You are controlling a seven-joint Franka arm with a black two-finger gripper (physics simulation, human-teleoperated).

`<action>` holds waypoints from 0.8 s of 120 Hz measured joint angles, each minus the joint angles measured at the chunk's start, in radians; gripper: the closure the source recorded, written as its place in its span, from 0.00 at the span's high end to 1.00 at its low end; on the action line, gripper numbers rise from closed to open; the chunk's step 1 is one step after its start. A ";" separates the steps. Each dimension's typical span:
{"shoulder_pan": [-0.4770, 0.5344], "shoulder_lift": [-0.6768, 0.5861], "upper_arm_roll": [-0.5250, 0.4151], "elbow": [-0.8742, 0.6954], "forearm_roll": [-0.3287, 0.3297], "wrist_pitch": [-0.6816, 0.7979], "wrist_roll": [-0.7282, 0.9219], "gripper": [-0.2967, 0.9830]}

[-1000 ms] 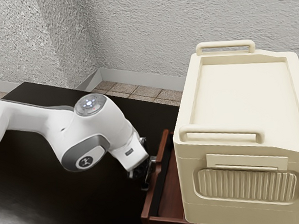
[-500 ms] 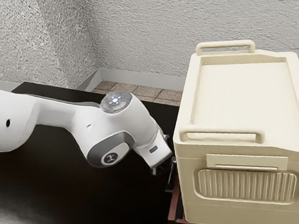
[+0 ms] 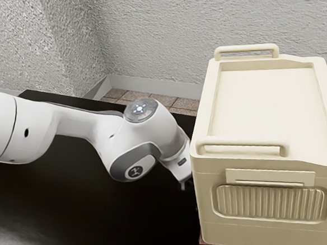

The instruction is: Push the drawer handle with one arm to close the drawer

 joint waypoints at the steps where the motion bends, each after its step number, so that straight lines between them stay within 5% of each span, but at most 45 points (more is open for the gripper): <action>1: 0.000 -0.002 0.000 0.000 0.000 0.000 0.000 0.16; 27: 0.015 -0.224 0.045 -0.071 -0.025 -0.028 -0.024 0.15; 41: 0.198 -0.334 0.117 -0.042 -0.035 -0.134 -0.128 0.28; 65: 0.282 -0.335 0.250 0.155 -0.124 -0.468 -0.572 0.57; 96: 0.292 -0.333 0.277 0.140 -0.134 -0.719 -1.058 0.71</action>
